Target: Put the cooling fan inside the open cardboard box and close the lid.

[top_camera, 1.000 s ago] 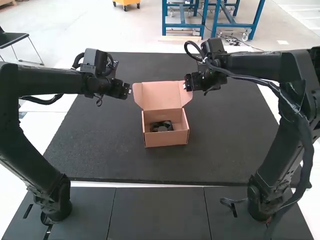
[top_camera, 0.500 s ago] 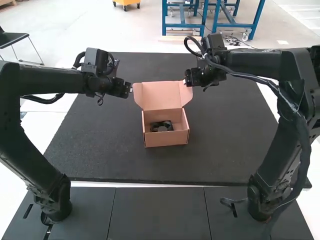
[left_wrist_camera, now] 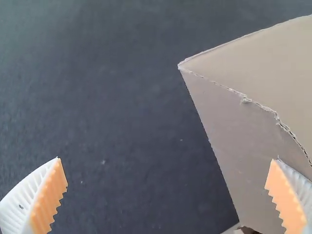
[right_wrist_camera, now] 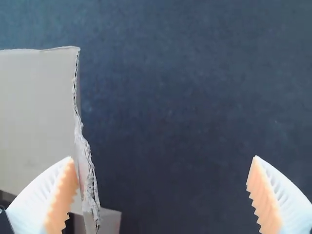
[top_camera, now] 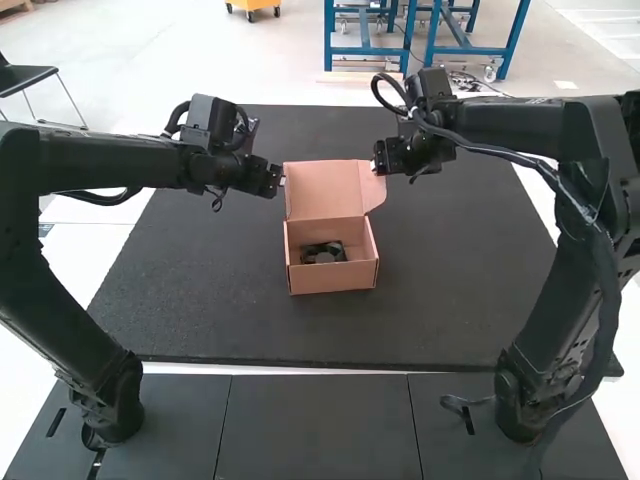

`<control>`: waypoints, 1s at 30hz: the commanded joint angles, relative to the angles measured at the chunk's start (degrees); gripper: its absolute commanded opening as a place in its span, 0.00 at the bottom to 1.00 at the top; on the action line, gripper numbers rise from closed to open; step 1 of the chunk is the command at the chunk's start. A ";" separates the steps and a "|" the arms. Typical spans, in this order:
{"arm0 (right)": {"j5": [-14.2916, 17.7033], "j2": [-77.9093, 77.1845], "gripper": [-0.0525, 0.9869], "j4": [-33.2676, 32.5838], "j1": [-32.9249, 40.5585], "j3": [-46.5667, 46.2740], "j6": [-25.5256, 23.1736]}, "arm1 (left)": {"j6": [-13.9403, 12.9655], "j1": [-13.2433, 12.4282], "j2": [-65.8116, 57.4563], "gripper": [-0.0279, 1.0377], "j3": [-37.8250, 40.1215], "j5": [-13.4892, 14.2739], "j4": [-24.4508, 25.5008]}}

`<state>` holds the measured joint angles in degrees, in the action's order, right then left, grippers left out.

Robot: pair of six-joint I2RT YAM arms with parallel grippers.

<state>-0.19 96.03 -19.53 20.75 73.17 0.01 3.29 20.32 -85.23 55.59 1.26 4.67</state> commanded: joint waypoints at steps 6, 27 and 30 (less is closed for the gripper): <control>-1.92 -0.58 0.60 0.28 -0.89 3.47 -0.89 | 1.02 0.43 -0.64 0.93 2.06 -0.73 0.08; -3.68 -1.11 0.42 -3.15 -0.36 3.56 -0.71 | 1.11 0.43 -0.37 0.93 2.06 -0.73 0.52; -4.21 -1.55 0.37 -3.15 -0.27 3.56 -0.80 | 1.11 0.43 -0.37 0.93 2.06 -0.73 0.69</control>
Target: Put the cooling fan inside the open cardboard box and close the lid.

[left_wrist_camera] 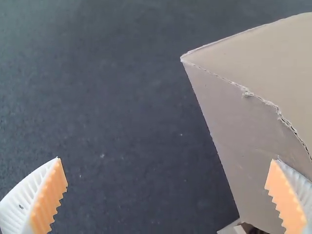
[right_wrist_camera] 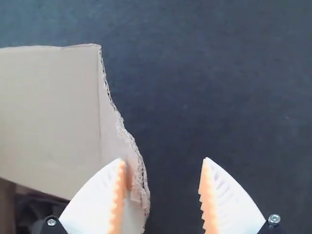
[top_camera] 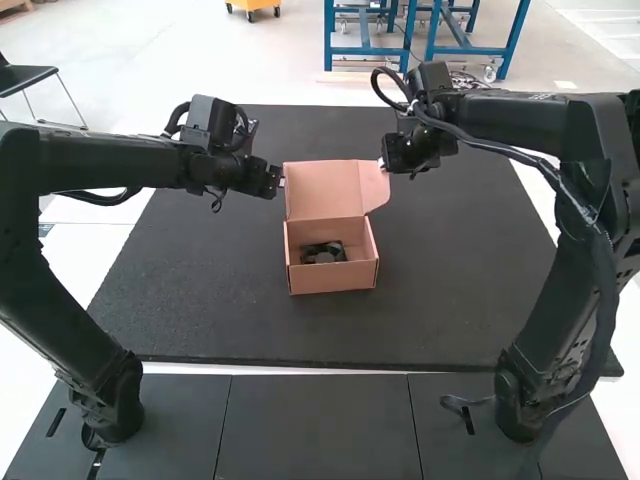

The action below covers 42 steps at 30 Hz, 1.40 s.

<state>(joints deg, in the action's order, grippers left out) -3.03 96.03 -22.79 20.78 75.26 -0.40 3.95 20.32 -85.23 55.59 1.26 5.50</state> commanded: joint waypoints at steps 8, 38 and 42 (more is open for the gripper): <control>-2.51 -1.55 0.35 -1.21 -0.21 1.29 -0.47 | 0.45 0.43 -0.02 0.93 2.06 -0.73 0.04; -7.17 -1.55 0.03 -4.90 0.06 0.67 -0.21 | 0.45 0.43 0.94 0.93 2.24 -0.73 1.53; -7.96 -1.55 0.03 -5.95 0.32 0.67 -0.04 | 0.36 0.43 1.21 0.93 2.50 -0.73 1.97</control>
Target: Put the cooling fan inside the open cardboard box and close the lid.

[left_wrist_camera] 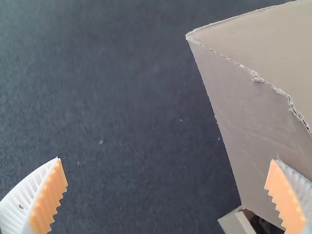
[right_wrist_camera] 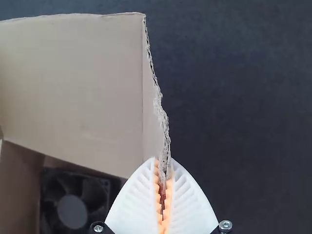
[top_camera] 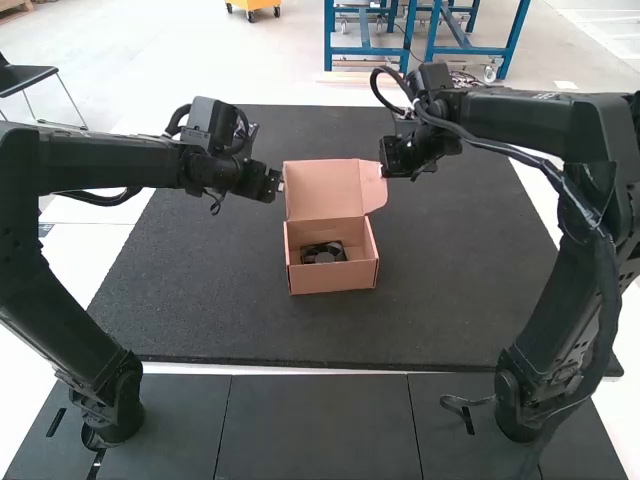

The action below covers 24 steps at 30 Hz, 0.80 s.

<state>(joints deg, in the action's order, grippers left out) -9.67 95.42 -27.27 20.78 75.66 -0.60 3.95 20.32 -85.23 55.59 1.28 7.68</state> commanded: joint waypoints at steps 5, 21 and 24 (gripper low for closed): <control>-2.72 -0.93 0.03 -2.35 1.29 0.19 0.25 | 0.27 0.43 1.65 0.93 2.68 -0.75 0.67; -3.25 -0.93 0.03 -4.99 3.48 -0.95 0.69 | -0.08 0.43 2.88 0.93 2.68 -0.75 2.60; -3.25 -1.02 0.03 -5.60 3.48 -0.95 1.13 | -0.25 0.95 2.97 0.93 2.68 -0.75 3.04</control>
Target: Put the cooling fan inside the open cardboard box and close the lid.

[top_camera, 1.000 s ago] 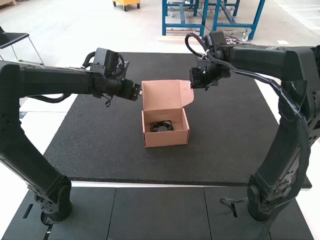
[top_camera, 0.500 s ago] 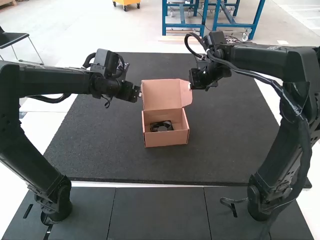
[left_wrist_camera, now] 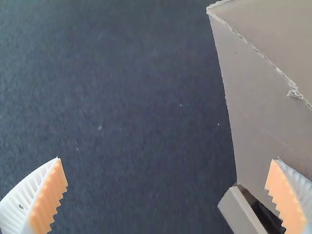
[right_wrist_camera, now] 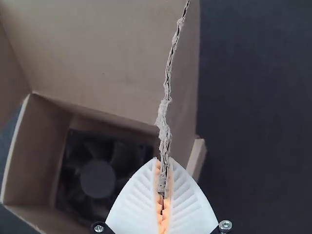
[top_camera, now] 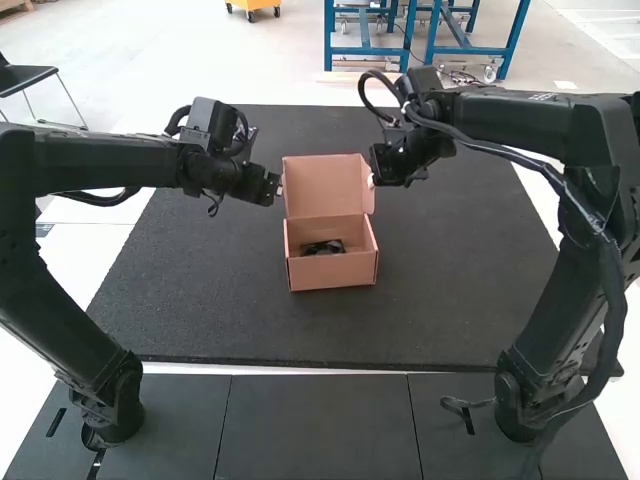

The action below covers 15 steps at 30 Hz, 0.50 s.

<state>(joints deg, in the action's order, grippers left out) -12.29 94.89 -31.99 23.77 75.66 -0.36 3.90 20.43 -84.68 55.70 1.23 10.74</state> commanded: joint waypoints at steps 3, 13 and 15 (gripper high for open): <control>-0.71 -0.41 0.03 -1.59 0.49 -1.13 1.06 | -0.21 1.90 2.59 0.93 2.57 -0.71 0.77; -0.71 -0.59 0.03 -3.87 0.49 -1.30 1.42 | -0.21 3.92 2.95 0.93 2.57 -0.71 2.27; -0.71 -0.67 0.03 -3.96 0.49 -1.39 1.42 | -0.39 4.01 3.12 0.93 2.48 -0.71 2.88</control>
<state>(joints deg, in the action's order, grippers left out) -12.53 94.89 -35.53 23.77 75.18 0.43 3.90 23.79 -84.68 55.70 1.08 13.47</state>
